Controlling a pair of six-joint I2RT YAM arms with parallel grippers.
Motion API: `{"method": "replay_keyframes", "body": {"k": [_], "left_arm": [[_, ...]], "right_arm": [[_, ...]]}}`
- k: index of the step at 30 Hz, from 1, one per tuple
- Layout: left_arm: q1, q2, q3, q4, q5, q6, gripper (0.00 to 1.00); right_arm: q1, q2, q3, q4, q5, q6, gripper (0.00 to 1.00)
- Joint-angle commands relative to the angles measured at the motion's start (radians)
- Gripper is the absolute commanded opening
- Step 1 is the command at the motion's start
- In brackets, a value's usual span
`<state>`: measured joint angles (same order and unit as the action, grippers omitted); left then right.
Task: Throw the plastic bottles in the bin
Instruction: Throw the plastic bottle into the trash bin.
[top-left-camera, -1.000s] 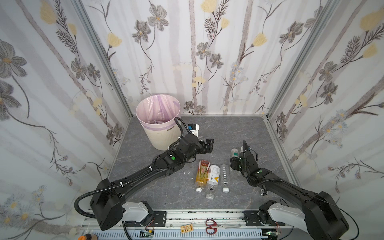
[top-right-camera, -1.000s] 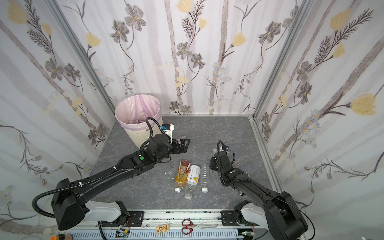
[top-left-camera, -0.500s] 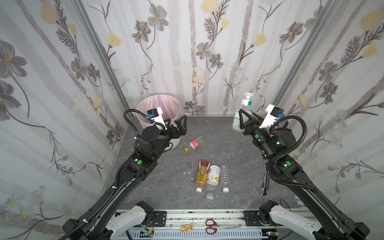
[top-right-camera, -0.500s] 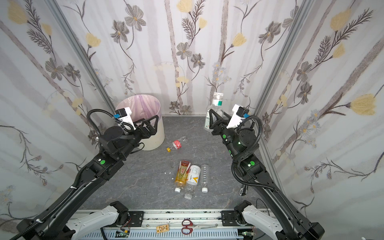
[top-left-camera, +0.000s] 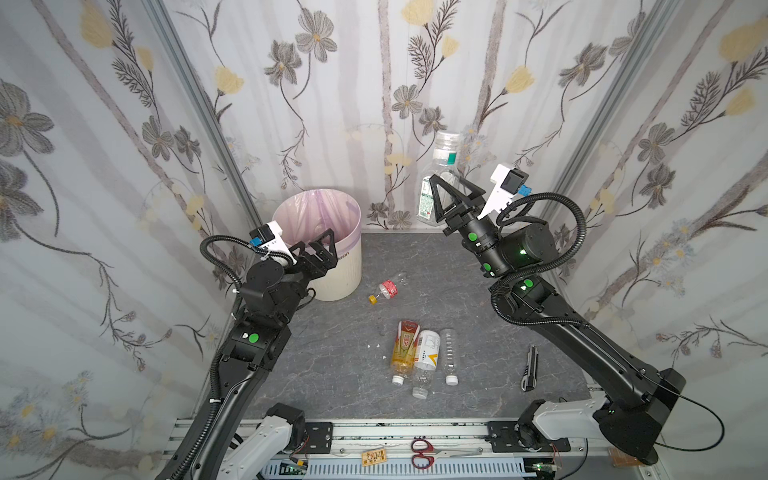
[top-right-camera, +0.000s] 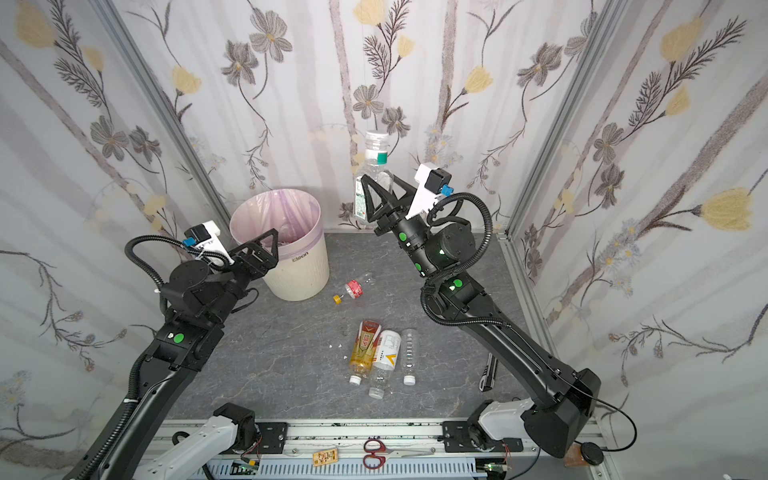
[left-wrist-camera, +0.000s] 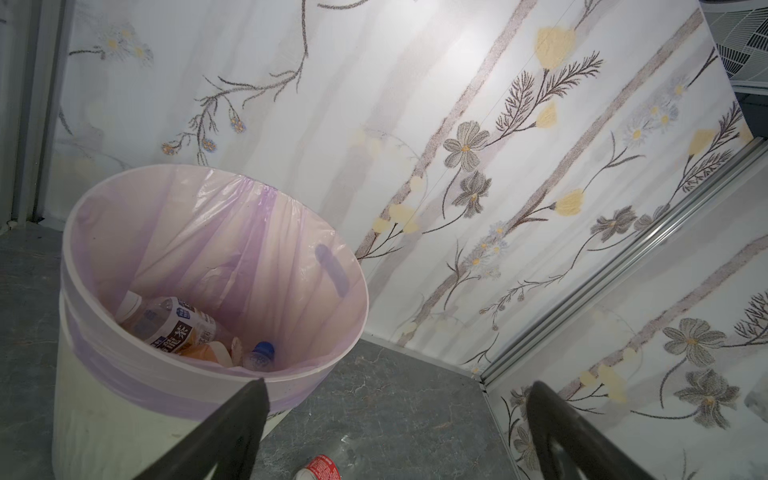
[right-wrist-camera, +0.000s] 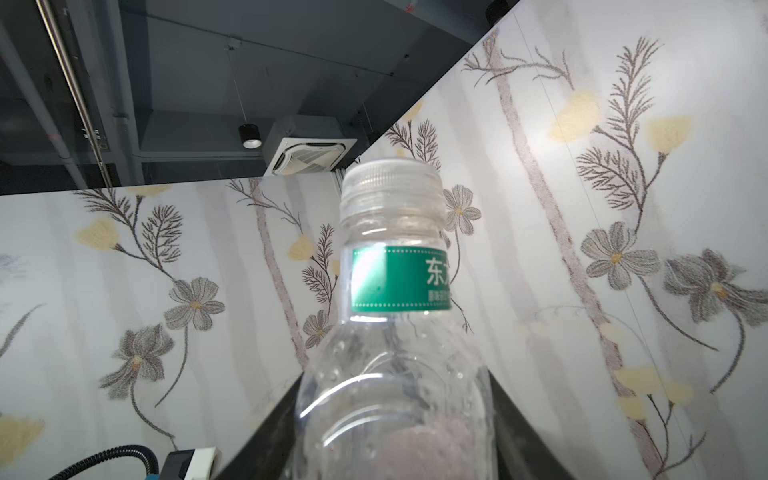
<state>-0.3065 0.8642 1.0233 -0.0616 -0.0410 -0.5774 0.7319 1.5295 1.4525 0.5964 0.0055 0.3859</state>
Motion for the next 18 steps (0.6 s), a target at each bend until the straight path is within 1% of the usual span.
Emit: {"method": "replay_keyframes", "body": {"k": [1,4,6,7,8,9,10,11,12,13,15,16,17,18], "left_arm": [[0.017,-0.016,-0.014,-0.003,0.041,-0.029,1.0],[0.029,-0.035,-0.025,-0.019,0.054,-0.032,1.0],[0.037,-0.053,-0.028,-0.033,0.054,-0.03,1.0],[0.04,-0.064,-0.032,-0.041,0.055,-0.029,1.0],[0.044,-0.073,-0.035,-0.05,0.055,-0.029,1.0],[0.048,-0.079,-0.038,-0.057,0.054,-0.029,1.0],[0.05,-0.089,-0.043,-0.064,0.057,-0.031,1.0],[0.052,-0.095,-0.048,-0.072,0.063,-0.03,1.0],[0.054,-0.1,-0.051,-0.081,0.065,-0.029,1.0],[0.054,-0.106,-0.055,-0.091,0.066,-0.03,1.0],[0.056,-0.114,-0.065,-0.102,0.067,-0.033,1.0],[0.056,-0.116,-0.07,-0.103,0.071,-0.036,1.0],[0.057,-0.117,-0.076,-0.104,0.074,-0.038,1.0],[0.058,-0.117,-0.08,-0.104,0.075,-0.038,1.0]], "right_arm": [[0.016,0.073,0.084,0.101,-0.019,-0.007,0.57],[0.033,0.23,0.245,0.069,-0.031,0.001,0.56],[0.041,0.373,0.414,0.014,-0.046,0.012,0.56],[0.045,0.468,0.551,-0.062,-0.055,0.015,0.56],[0.05,0.592,0.725,-0.166,-0.068,0.016,0.57],[0.053,0.712,0.916,-0.26,-0.084,0.015,0.61],[0.056,0.853,1.145,-0.369,-0.101,0.011,0.74],[0.055,0.98,1.326,-0.441,-0.106,0.01,0.82],[0.051,1.037,1.397,-0.465,-0.104,0.015,0.79],[0.039,1.04,1.364,-0.459,-0.104,0.037,0.8],[0.009,0.959,1.14,-0.348,-0.127,0.11,0.89],[0.001,0.913,1.039,-0.296,-0.116,0.117,0.9],[0.0,0.888,1.009,-0.292,-0.116,0.091,0.97],[0.001,0.88,1.017,-0.314,-0.12,0.062,1.0]]}}
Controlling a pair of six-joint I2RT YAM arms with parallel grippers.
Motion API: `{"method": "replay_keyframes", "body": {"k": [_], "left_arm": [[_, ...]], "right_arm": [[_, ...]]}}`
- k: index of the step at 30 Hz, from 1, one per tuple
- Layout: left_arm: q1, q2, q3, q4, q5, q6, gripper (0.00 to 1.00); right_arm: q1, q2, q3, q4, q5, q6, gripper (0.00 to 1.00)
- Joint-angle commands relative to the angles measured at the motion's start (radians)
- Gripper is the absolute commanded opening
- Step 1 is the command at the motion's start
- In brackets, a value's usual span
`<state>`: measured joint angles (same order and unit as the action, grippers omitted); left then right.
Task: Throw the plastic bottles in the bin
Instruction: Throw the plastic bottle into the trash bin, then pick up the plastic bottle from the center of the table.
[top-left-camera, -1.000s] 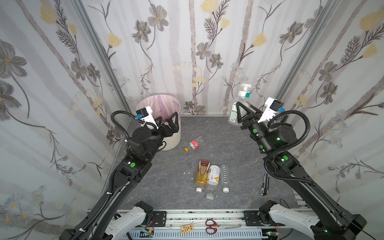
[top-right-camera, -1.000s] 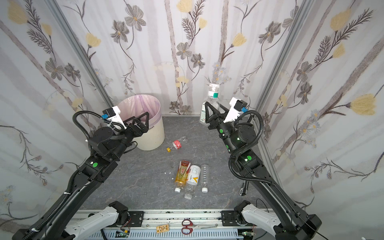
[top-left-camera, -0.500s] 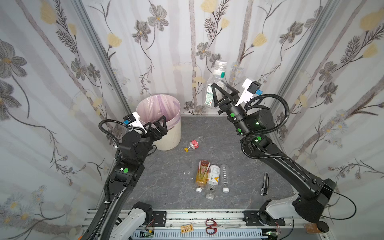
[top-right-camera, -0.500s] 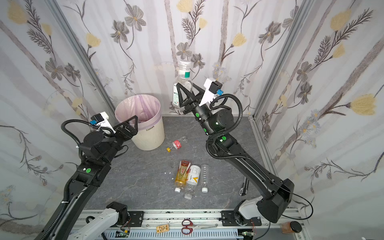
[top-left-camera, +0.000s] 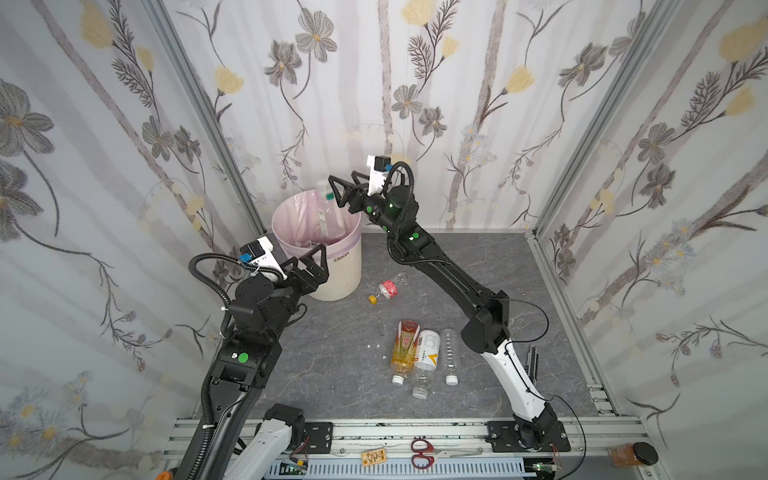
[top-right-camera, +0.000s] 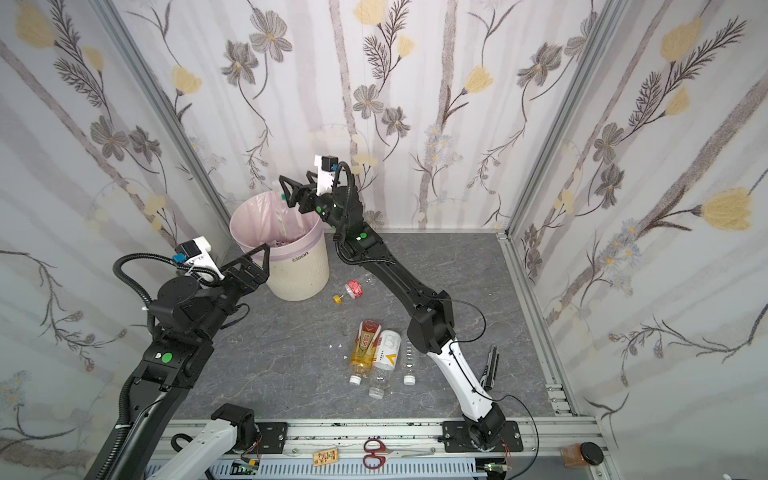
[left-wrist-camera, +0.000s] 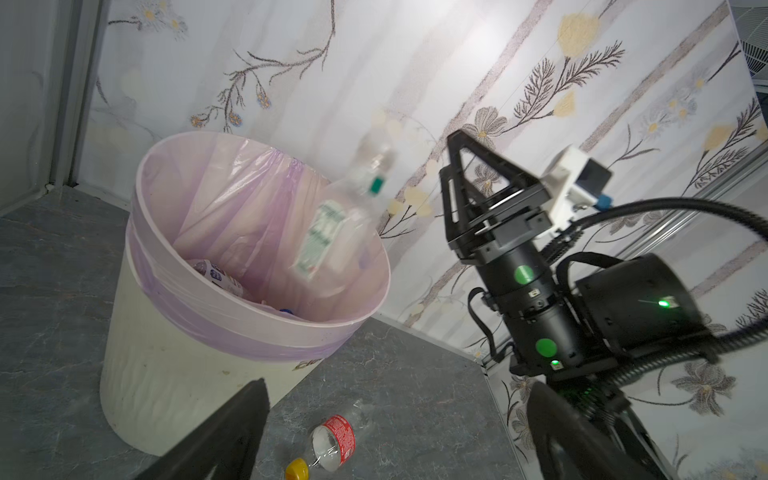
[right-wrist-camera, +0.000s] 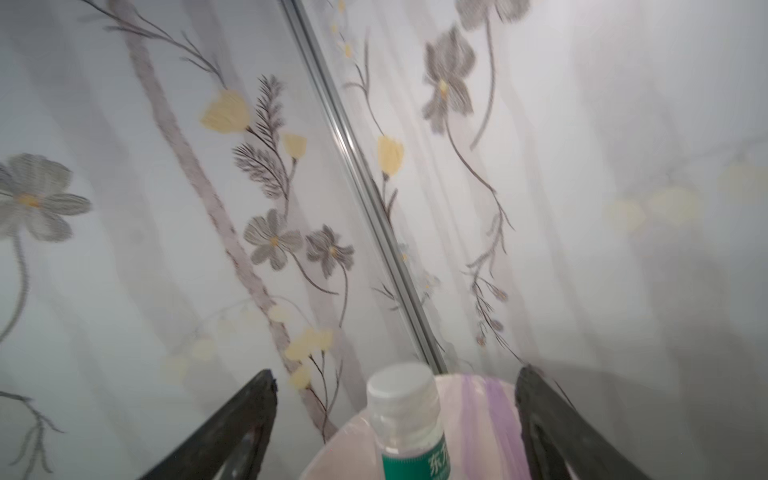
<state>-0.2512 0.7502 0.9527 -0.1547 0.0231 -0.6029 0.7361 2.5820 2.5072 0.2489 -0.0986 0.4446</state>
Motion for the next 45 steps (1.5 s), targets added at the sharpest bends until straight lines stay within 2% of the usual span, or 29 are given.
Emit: {"method": "replay_keyframes", "body": {"k": [1,7,14,20,24,28,32,36,45], "left_arm": [[0.002,-0.001,-0.012,-0.011,0.01,-0.012,1.0],[0.002,0.049,-0.012,-0.009,0.037,-0.003,1.0],[-0.032,0.157,-0.029,-0.011,0.1,-0.014,1.0],[-0.213,0.282,-0.002,-0.035,-0.027,0.054,1.0],[-0.349,0.408,0.05,-0.058,-0.176,0.14,1.0],[-0.424,0.504,0.094,-0.065,-0.266,0.211,1.0],[-0.465,0.584,0.119,-0.081,-0.266,0.224,1.0],[-0.552,0.65,0.107,-0.106,-0.268,0.222,1.0],[-0.697,0.783,0.057,-0.171,-0.23,0.11,1.0]], "right_arm": [[-0.003,-0.183,-0.03,0.011,-0.018,-0.017,1.0],[-0.001,-0.317,-0.106,-0.036,-0.025,-0.1,1.0],[-0.022,-0.57,-0.44,-0.067,0.122,-0.201,1.0],[-0.066,-0.779,-0.787,-0.099,0.279,-0.231,1.0],[-0.104,-0.924,-1.038,-0.07,0.315,-0.213,1.0],[-0.159,-1.09,-1.262,-0.057,0.331,-0.164,1.0],[-0.209,-1.237,-1.433,-0.118,0.361,-0.141,1.0],[-0.239,-1.356,-1.58,-0.165,0.37,-0.122,1.0],[-0.248,-1.508,-1.819,-0.22,0.391,-0.091,1.0]]}}
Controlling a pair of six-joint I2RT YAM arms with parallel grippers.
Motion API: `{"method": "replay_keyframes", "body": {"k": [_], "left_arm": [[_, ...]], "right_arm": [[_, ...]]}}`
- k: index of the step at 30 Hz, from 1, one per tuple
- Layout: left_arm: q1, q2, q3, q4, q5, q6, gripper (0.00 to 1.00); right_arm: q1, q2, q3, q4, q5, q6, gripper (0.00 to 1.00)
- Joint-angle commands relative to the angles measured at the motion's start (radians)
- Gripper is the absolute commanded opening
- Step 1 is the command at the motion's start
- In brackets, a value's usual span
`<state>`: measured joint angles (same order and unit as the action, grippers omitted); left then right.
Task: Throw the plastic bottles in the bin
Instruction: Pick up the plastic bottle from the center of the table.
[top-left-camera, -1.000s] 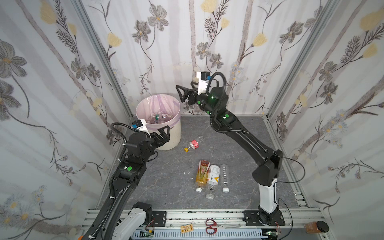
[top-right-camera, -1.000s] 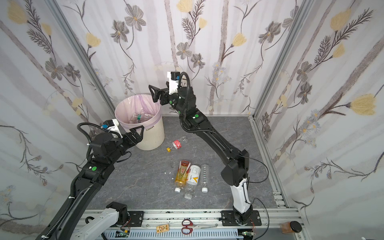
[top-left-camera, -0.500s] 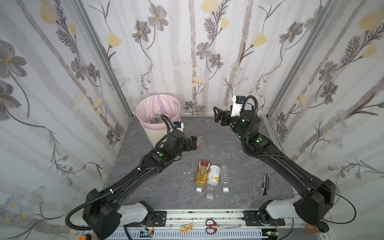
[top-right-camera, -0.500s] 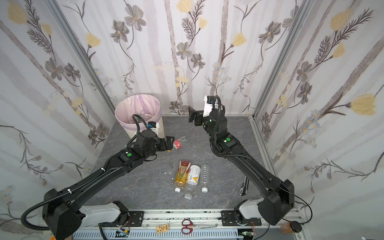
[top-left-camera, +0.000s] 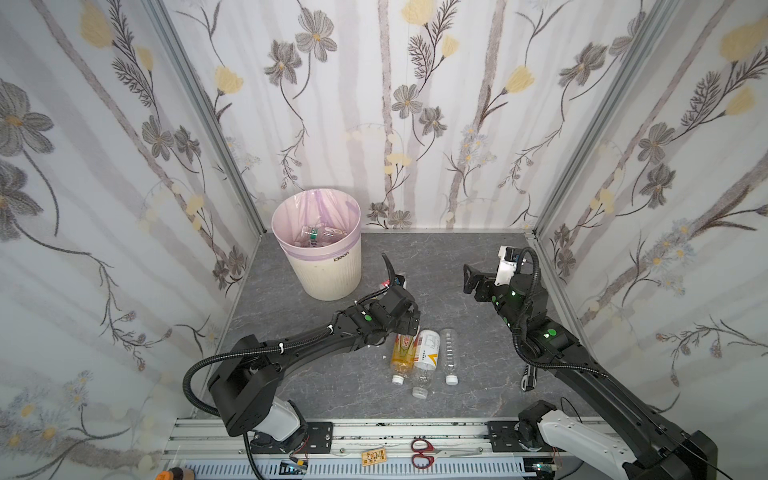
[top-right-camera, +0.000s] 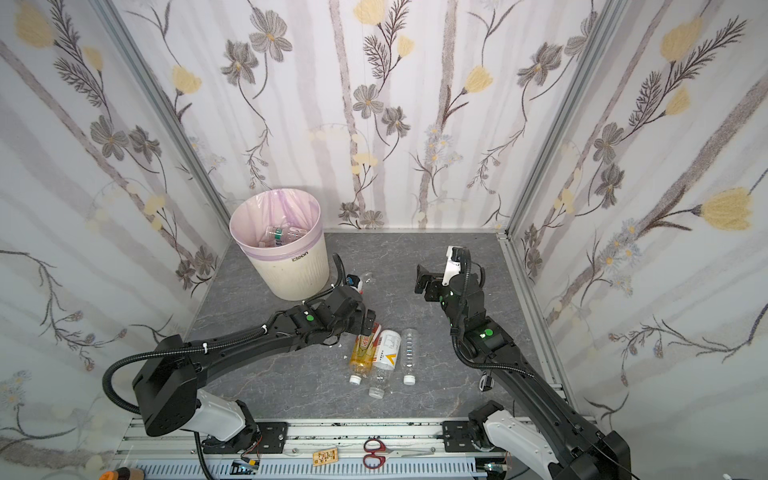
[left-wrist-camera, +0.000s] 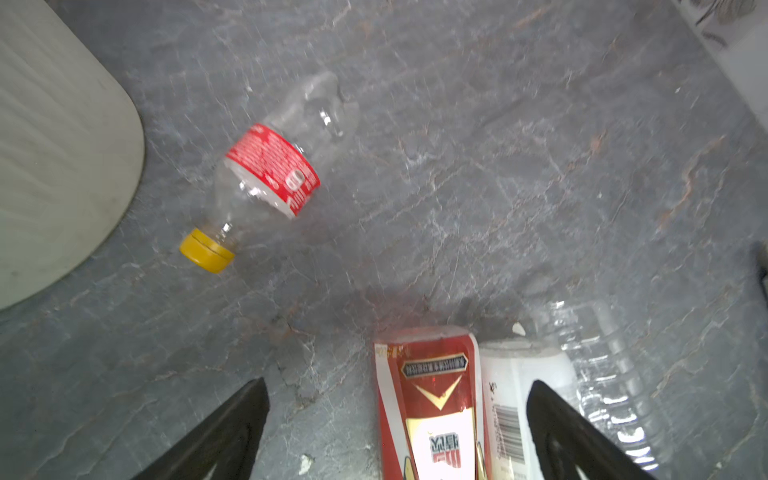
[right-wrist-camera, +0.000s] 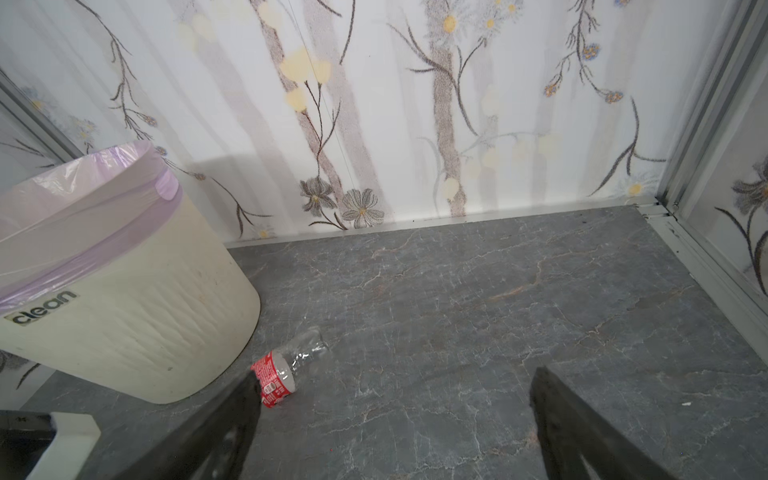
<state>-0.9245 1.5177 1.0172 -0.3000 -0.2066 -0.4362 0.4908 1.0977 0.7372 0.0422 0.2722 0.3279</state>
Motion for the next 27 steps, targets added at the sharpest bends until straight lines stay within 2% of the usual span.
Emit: {"method": "replay_keyframes", "body": {"k": [1,6,20,27], "left_arm": [[-0.034,0.028,-0.008,-0.028,0.009,-0.068,1.0],[-0.078,0.096,-0.005,-0.06,0.016,-0.108,1.0],[-0.081,0.119,-0.05,-0.07,-0.012,-0.168,1.0],[-0.08,0.156,-0.051,-0.071,-0.043,-0.161,0.91]], "right_arm": [[-0.003,-0.035,-0.066,-0.016,0.022,0.029,1.0],[-0.007,-0.096,-0.13,-0.019,0.027,0.048,1.0],[-0.008,-0.174,-0.179,-0.009,0.027,0.057,1.0],[-0.008,-0.177,-0.203,0.0,0.009,0.069,1.0]]}}
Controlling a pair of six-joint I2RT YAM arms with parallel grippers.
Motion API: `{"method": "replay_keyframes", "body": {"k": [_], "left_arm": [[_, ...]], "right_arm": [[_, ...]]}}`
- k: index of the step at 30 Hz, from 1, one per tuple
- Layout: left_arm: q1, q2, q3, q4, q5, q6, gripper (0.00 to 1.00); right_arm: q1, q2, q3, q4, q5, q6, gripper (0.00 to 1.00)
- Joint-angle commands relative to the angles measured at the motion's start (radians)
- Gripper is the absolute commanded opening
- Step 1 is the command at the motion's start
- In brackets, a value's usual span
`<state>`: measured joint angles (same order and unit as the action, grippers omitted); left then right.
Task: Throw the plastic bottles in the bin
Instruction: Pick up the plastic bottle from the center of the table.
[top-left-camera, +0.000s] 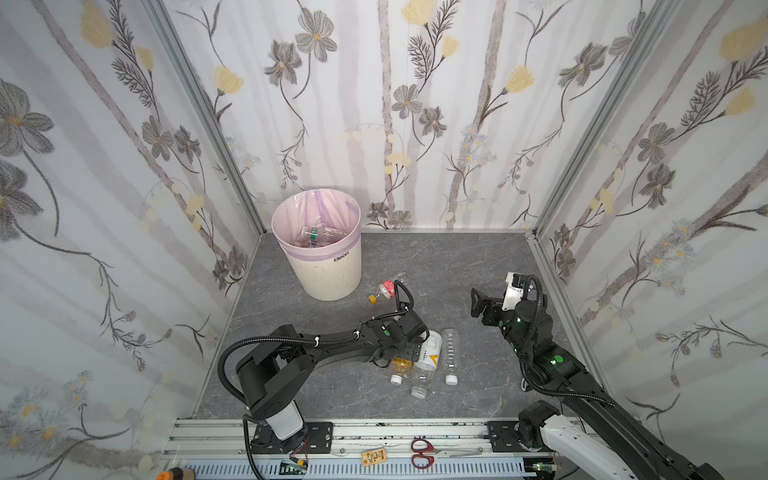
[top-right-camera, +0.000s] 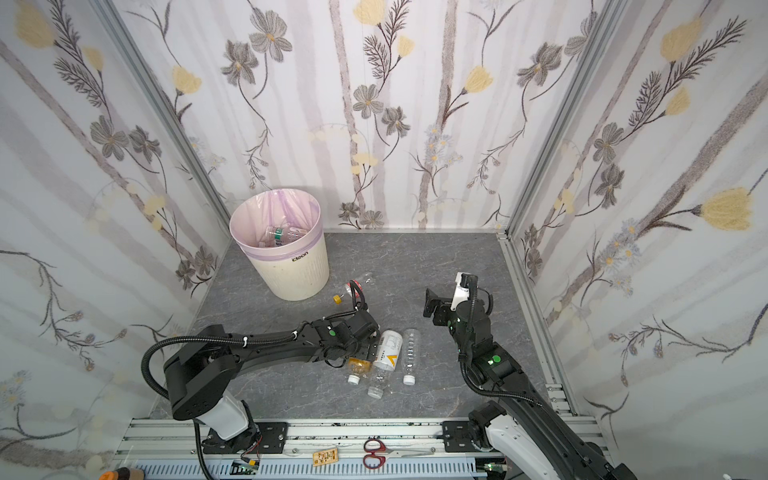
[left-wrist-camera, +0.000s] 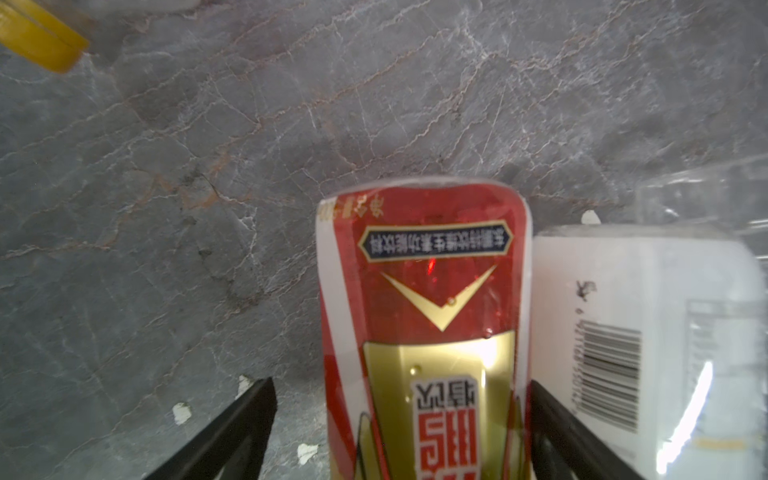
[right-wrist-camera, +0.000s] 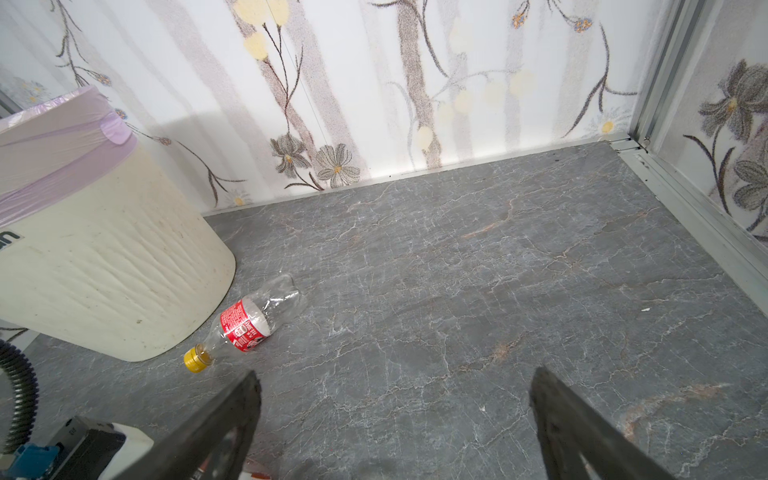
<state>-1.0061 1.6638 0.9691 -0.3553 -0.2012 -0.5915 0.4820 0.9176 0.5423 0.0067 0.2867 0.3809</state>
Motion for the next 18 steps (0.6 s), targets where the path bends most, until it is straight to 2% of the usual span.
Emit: {"method": "replay_keyframes", "body": {"k": [1,12,15,18], "left_arm": [[0.002,0.012,-0.003,-0.016,-0.054,-0.006,0.89],[0.016,0.044,-0.008,-0.019,-0.067,0.002,0.72],[0.02,0.042,-0.002,-0.019,-0.069,0.004,0.62],[0.021,0.043,0.006,-0.019,-0.065,0.006,0.59]], "right_arm": [[0.001,0.007,-0.011,0.039,-0.01,0.019,1.0],[0.0,0.007,-0.034,0.072,-0.031,0.038,1.0],[0.0,0.01,-0.045,0.084,-0.033,0.041,1.0],[0.001,0.019,-0.05,0.09,-0.038,0.044,1.0]]}}
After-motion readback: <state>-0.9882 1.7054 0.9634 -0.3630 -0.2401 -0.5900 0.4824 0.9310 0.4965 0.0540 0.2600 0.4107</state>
